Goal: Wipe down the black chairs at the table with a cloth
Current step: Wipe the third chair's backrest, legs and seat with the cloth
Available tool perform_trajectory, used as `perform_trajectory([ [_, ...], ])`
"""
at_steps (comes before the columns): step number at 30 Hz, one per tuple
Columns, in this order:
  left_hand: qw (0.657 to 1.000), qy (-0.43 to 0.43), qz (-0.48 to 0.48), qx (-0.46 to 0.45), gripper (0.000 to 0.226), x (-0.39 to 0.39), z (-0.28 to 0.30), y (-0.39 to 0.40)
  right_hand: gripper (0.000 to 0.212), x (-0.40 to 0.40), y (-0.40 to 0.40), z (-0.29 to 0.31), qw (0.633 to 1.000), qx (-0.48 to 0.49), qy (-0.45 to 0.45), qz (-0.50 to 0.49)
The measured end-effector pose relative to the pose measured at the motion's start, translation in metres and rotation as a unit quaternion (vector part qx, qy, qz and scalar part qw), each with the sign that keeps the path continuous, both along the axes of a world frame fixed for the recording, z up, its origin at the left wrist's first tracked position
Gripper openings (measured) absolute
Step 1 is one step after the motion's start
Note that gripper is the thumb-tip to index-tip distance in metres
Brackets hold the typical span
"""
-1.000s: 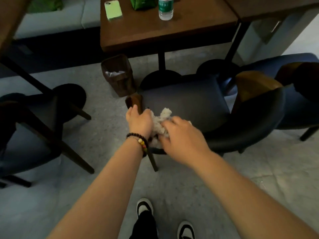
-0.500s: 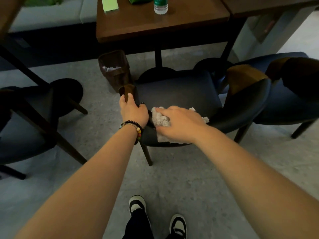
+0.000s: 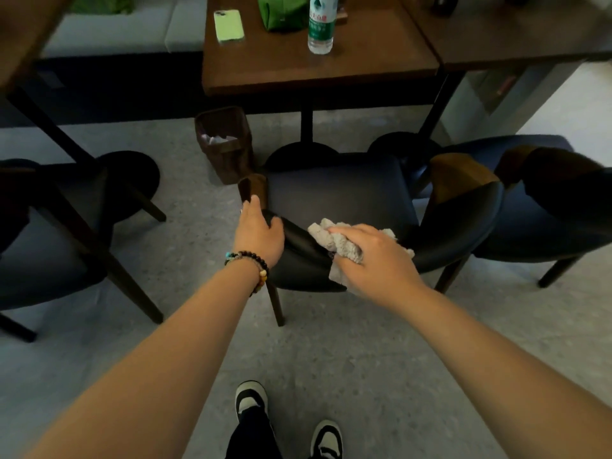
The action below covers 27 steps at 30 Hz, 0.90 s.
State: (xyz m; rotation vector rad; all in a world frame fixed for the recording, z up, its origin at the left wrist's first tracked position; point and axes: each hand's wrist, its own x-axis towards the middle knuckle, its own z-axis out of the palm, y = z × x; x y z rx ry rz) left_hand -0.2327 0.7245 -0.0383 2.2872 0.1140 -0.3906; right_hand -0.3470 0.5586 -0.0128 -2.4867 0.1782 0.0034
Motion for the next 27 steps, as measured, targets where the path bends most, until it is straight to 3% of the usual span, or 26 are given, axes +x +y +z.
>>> perform_trajectory([
  [5,0.998,-0.024,-0.052,0.003,0.058,-0.022,0.060,0.033,0.043,0.004,0.014,0.049,0.986,0.162,0.028,-0.017],
  [13,0.990,-0.083,-0.112,0.035,0.051,-0.035,0.157,0.136,0.032,0.032,0.100,0.133,0.963,0.261,0.055,0.025],
  [27,0.988,-0.073,-0.116,0.076,0.054,0.068,0.168,0.396,0.022,0.175,0.344,0.147,0.935,0.333,0.121,0.025],
])
